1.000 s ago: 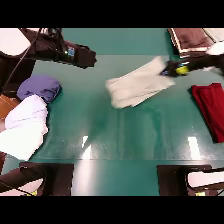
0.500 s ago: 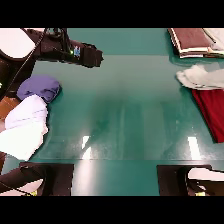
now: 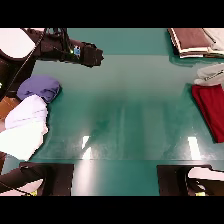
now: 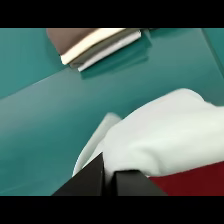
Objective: Fold the shirts.
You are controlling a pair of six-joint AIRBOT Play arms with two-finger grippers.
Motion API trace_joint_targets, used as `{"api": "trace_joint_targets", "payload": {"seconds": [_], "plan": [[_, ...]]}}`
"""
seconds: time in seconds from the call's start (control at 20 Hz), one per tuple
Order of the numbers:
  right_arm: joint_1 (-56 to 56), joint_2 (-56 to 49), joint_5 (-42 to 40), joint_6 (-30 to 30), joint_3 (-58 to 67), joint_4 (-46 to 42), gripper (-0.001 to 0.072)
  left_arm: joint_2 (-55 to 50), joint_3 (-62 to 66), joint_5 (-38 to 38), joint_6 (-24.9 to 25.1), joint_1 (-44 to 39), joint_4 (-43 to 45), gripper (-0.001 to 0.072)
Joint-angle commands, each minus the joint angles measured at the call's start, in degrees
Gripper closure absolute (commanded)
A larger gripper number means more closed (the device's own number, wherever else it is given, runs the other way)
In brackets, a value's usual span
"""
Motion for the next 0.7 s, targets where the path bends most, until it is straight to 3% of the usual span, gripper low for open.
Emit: {"api": "trace_joint_targets", "payload": {"seconds": [0.0, 0.2, 0.5, 0.55, 0.65], "plan": [[-1.49, 0.02, 6.32, 0.09, 5.18, -0.59, 0.0699, -0.02, 0.0, -0.02, 0.15, -0.02, 0.26, 0.068], [-6.16, 2.47, 11.74, 1.27, -1.46, -2.03, 0.0699, -0.02, 0.0, -0.09, 0.17, -0.02, 0.42, 0.068], [-13.35, 10.49, 13.68, 3.21, -21.38, -19.56, 0.0697, -0.02, 0.0, -0.07, 0.61, -0.02, 0.42, 0.068], [-14.49, 11.39, 13.77, 3.45, -24.17, -20.76, 0.0653, -0.02, 0.0, -0.07, 0.63, -0.02, 0.42, 0.068], [-16.94, 12.81, 13.66, 3.61, -28.94, -21.38, 0.0177, -0.02, 0.0, -0.09, 0.61, -0.02, 0.42, 0.068]]}}
